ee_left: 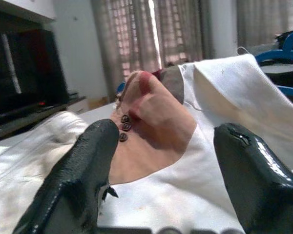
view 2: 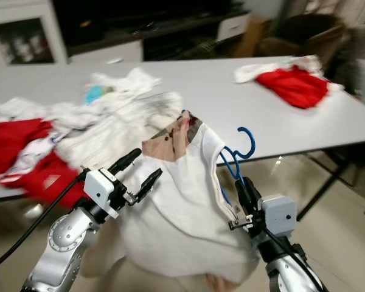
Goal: Hang hanger
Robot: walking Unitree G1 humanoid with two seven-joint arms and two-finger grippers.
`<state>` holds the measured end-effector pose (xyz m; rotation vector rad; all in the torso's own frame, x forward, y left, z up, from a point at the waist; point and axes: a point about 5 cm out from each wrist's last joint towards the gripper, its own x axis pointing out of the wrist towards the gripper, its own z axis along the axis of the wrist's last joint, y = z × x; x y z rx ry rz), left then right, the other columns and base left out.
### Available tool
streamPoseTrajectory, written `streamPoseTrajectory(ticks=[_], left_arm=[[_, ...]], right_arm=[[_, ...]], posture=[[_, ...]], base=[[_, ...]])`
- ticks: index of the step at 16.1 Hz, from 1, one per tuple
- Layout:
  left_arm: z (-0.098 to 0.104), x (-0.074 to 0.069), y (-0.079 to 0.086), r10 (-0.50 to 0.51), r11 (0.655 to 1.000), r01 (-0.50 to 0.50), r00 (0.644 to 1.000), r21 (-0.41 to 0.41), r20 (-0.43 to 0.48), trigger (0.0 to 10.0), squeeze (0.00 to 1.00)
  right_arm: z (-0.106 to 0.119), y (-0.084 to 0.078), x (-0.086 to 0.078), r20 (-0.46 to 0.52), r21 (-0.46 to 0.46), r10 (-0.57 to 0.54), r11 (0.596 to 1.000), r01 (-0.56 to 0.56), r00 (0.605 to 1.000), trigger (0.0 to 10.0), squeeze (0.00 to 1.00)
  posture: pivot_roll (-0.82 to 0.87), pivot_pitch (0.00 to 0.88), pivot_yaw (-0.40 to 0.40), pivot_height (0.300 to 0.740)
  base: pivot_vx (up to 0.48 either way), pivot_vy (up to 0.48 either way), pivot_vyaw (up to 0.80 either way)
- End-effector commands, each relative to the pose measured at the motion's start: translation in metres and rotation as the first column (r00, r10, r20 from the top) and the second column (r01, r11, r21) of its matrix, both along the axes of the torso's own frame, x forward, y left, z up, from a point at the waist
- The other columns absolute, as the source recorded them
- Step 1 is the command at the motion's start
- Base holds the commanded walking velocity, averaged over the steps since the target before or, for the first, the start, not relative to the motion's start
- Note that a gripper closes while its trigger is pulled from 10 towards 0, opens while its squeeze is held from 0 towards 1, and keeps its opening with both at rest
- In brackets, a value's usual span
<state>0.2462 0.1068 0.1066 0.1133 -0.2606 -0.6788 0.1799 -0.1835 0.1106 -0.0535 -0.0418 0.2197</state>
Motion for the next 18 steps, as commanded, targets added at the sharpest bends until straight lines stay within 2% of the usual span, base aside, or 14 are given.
streamPoseTrajectory(ticks=[1,15,18], left_arm=[[0.0026,0.0009,-0.0019,-0.010,1.000,0.010,1.000,-0.002,0.006,10.0,0.00],[0.0037,0.0037,-0.0020,0.001,1.000,-0.001,1.000,-0.002,0.009,10.0,0.00],[0.0043,0.0049,-0.0021,0.003,1.000,-0.003,1.000,-0.009,0.006,10.0,0.00]], right_arm=[[0.0067,-0.0055,0.0014,0.031,-0.014,-0.034,0.999,0.035,0.999,10.0,0.00],[0.0143,-0.0051,0.0075,0.061,0.000,-0.023,1.000,0.023,0.998,10.0,0.00],[0.0166,0.0003,0.0087,0.074,-0.008,0.035,0.999,-0.035,0.997,10.0,0.00]], posture=[[-0.07,0.000,-0.020,0.740],[-0.07,0.000,-0.019,0.740],[-0.07,0.000,-0.015,0.740]], base=[[0.000,0.000,-0.64],[0.000,0.000,-0.63],[0.000,0.000,0.00]])
